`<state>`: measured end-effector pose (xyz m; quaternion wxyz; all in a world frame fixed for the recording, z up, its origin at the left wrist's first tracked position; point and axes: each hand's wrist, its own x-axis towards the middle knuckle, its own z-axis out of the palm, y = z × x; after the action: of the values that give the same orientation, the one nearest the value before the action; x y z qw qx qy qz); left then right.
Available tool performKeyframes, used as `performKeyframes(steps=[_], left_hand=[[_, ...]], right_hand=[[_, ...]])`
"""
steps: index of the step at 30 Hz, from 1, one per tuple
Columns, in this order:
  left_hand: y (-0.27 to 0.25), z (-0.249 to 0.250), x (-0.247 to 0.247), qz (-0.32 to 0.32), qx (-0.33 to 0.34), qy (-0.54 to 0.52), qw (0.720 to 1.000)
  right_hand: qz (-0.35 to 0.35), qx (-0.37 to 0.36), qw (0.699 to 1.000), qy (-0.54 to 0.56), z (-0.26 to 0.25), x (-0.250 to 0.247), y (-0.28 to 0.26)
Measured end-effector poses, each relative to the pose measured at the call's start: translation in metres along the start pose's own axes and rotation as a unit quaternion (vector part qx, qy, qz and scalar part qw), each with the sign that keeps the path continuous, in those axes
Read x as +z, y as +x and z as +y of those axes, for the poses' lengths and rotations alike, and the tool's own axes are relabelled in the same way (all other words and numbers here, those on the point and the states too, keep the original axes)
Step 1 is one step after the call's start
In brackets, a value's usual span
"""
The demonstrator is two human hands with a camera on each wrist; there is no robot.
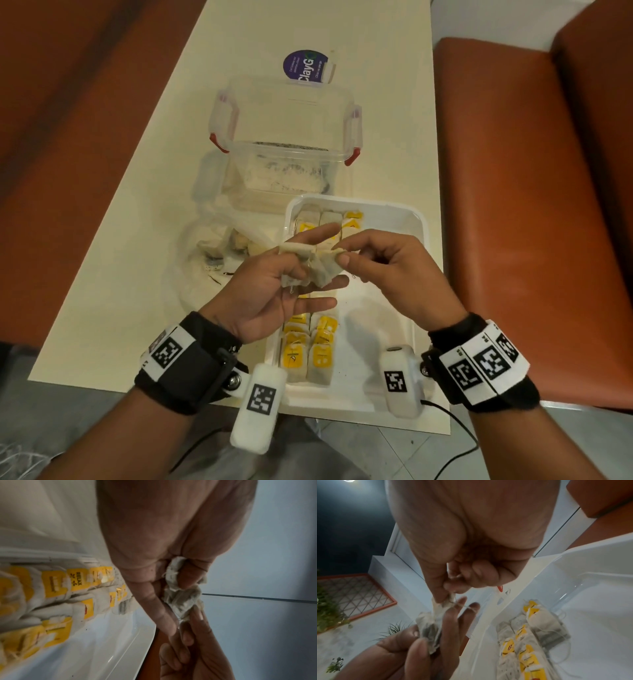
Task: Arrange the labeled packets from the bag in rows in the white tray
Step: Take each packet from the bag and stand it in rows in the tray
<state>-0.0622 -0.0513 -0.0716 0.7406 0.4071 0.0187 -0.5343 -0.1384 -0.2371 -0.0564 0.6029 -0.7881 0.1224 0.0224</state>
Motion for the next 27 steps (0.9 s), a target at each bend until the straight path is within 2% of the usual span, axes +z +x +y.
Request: performKeyframes(steps=[7,11,15,19,27], left_hand=[[0.001,0.000,0.005,-0.011,-0.024,-0.067,0.997],[0.010,0.000,0.009,0.027,-0.058,-0.079,0.995],[0.015,0.000,0.015,0.065,-0.075,-0.063,0.993],[0.017,0.000,0.017,0.081,-0.054,-0.046,0.994],[0.019,-0.008,0.021,0.095,0.022,0.093,0.991]], right_hand=[[-0.013,-0.003,0.999,0.052,-0.013,-0.004,-0.004],[0.006,0.008,0.994,0.107,-0.018,-0.005,-0.004],[0.027,0.007,0.993,0.111,-0.013,-0.010,-0.001],[0.022,0.015,0.994,0.103,-0.010,-0.017,0.001],[0.036,0.059,0.986,0.152,-0.004,-0.018,0.000]])
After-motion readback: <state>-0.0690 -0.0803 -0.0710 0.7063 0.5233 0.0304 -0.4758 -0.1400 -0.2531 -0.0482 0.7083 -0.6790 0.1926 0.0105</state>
